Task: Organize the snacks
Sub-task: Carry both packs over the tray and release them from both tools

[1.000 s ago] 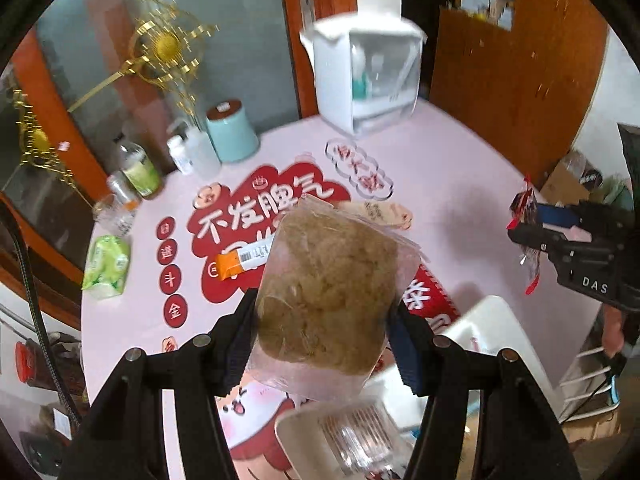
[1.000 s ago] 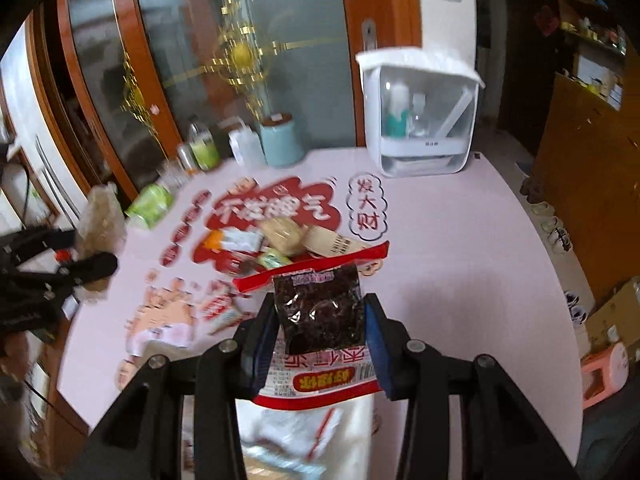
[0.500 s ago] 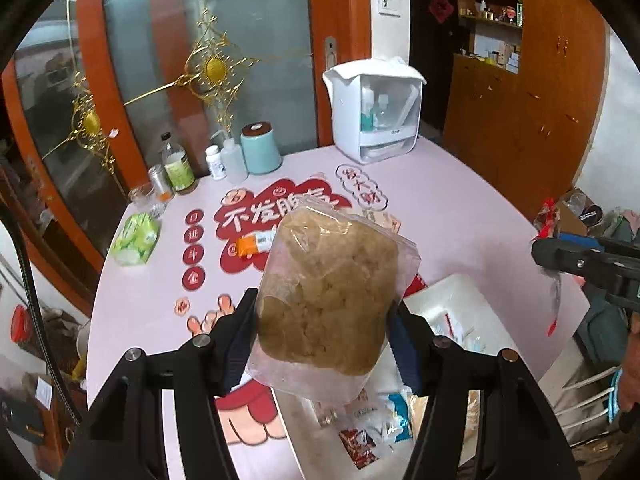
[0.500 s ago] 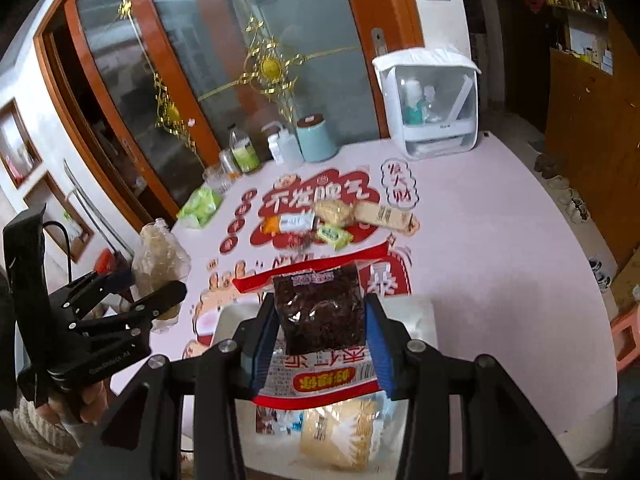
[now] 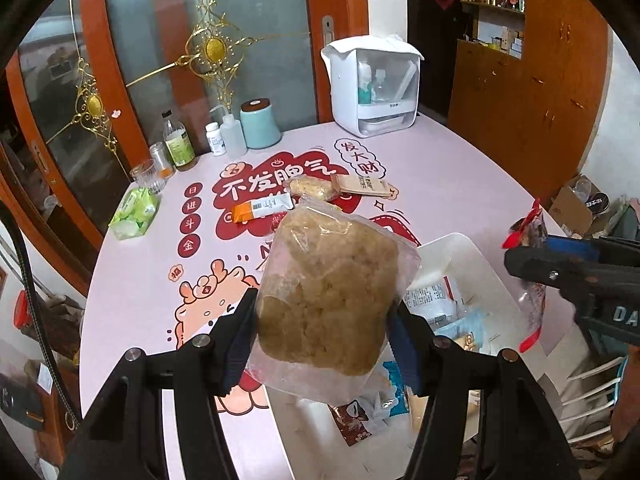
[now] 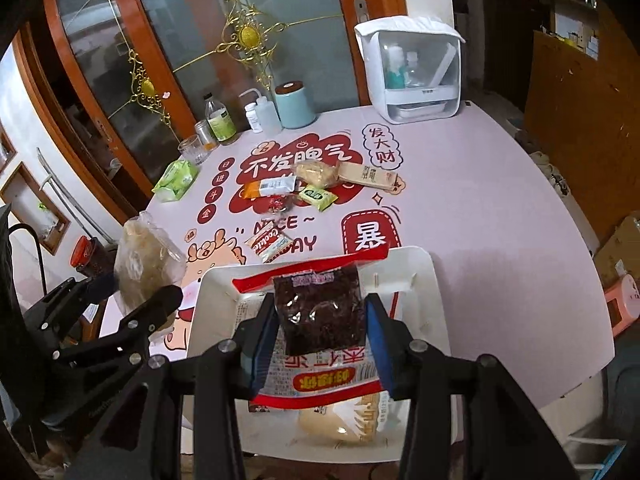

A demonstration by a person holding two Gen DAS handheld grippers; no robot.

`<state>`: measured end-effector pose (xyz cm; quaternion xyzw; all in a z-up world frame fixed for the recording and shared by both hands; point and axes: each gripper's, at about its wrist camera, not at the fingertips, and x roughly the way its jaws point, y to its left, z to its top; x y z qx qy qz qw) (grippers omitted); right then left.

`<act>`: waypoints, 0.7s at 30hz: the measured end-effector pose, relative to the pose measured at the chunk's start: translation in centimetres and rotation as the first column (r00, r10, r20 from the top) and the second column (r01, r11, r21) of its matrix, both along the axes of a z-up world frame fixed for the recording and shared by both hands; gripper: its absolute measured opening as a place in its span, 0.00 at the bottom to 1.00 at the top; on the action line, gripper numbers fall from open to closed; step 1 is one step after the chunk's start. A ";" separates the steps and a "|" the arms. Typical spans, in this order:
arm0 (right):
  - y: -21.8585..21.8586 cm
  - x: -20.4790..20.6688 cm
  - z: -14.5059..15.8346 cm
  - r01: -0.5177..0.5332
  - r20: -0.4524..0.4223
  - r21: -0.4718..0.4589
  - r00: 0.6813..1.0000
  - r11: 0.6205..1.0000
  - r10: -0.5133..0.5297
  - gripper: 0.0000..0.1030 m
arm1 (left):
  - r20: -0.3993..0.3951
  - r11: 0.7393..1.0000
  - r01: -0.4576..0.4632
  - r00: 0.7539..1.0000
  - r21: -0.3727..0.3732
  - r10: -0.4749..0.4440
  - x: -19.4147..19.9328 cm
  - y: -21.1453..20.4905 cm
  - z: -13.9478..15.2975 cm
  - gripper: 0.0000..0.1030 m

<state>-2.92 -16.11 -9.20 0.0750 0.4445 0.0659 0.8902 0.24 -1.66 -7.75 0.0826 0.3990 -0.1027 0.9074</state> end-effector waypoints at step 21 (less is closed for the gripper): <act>1.8 0.2 -0.4 -0.021 -0.033 -0.011 0.999 1.000 0.020 0.46 | -0.062 0.999 0.027 0.998 0.019 -0.026 -0.2 0.0 -1.3 0.92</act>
